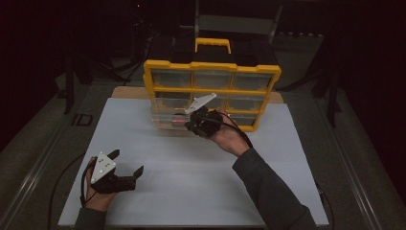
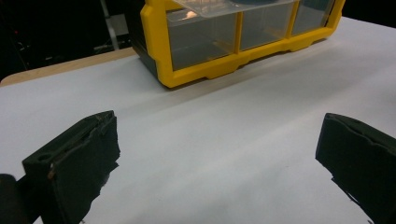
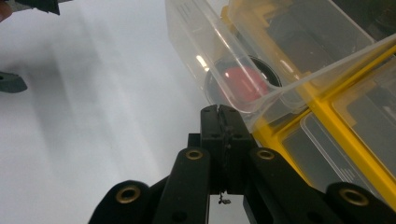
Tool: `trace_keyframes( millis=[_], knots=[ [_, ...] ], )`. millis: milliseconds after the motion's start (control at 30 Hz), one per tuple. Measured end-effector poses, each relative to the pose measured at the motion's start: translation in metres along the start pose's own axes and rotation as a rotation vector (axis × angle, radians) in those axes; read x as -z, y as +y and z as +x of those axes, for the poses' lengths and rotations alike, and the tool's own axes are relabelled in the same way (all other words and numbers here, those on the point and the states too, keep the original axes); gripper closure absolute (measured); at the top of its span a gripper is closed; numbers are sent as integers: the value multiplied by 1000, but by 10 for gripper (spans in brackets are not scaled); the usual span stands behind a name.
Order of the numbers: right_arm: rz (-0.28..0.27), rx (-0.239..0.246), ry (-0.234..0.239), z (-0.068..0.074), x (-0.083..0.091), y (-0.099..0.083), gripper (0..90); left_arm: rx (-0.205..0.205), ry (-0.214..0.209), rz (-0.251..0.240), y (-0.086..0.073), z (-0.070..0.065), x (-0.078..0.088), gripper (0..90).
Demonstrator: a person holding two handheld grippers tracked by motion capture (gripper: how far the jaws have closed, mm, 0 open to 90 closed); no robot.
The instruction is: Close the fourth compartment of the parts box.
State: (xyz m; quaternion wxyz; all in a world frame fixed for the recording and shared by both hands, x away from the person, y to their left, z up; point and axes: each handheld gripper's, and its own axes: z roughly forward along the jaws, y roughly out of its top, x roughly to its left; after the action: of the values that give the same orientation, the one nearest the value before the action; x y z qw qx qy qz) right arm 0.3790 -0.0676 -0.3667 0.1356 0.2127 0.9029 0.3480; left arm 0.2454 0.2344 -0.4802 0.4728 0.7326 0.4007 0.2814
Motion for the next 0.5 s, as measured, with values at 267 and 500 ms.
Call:
trace_keyframes(
  millis=[267,500],
  knots=[
    [4,-28,15,-3,-10,0,894,0,0,-1,0,0,0,0],
    [5,-45,30,-4,-16,1,894,1,0,-1,0,0,0,0]
  ],
)
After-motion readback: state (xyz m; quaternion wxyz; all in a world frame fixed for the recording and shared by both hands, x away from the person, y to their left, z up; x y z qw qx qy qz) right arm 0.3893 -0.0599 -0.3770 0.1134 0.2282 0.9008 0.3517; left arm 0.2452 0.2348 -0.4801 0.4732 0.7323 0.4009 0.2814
